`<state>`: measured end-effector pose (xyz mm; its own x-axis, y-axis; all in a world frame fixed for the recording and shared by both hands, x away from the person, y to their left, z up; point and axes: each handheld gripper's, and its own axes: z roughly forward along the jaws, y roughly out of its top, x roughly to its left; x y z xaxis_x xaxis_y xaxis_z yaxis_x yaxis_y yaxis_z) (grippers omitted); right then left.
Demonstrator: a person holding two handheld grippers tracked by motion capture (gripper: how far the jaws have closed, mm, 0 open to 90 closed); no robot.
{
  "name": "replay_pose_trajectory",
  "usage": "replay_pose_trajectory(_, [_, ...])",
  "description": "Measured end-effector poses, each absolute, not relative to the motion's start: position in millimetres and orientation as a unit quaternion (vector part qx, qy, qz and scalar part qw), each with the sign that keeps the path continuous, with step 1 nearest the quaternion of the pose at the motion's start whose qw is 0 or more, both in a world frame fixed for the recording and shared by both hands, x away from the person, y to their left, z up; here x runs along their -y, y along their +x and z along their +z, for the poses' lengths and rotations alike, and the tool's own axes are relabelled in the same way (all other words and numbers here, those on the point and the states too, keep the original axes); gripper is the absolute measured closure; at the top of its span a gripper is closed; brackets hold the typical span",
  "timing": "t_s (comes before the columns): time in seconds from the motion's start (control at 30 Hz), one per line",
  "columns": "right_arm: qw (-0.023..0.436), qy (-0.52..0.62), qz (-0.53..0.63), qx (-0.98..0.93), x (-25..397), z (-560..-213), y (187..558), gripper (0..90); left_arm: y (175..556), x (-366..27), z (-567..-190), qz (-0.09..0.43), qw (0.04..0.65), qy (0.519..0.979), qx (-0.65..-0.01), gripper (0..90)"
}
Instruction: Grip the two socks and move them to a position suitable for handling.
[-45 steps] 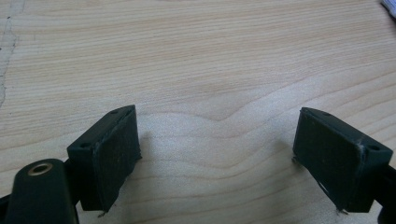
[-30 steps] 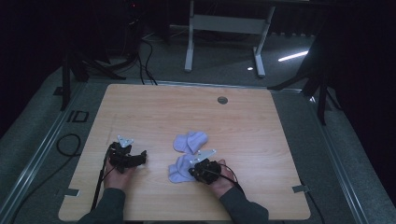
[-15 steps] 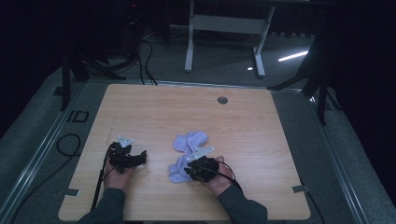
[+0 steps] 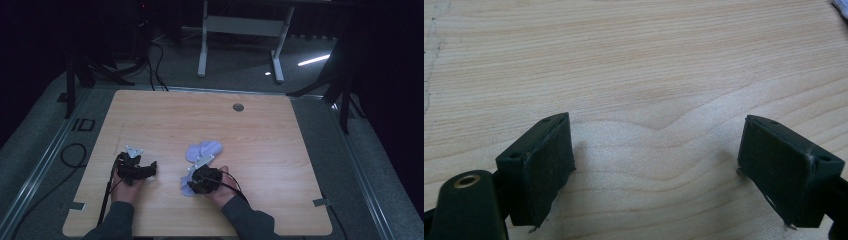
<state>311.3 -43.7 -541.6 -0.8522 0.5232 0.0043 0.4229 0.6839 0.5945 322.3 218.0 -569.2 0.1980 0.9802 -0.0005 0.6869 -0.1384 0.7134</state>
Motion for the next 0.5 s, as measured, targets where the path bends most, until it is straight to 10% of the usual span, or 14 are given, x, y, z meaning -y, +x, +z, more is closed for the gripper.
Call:
replay_pose_trajectory(0.27, [0.070,0.272,0.306,-0.910,45.1,-541.6,313.7,86.3,322.3,-218.0,-569.2,0.245,0.300,0.714,-0.584,14.3])
replay_pose_trajectory(0.5, [0.075,0.276,0.330,-0.900,53.0,-532.1,310.6,88.6,322.3,-218.0,-569.2,0.245,0.299,0.714,-0.584,14.3])
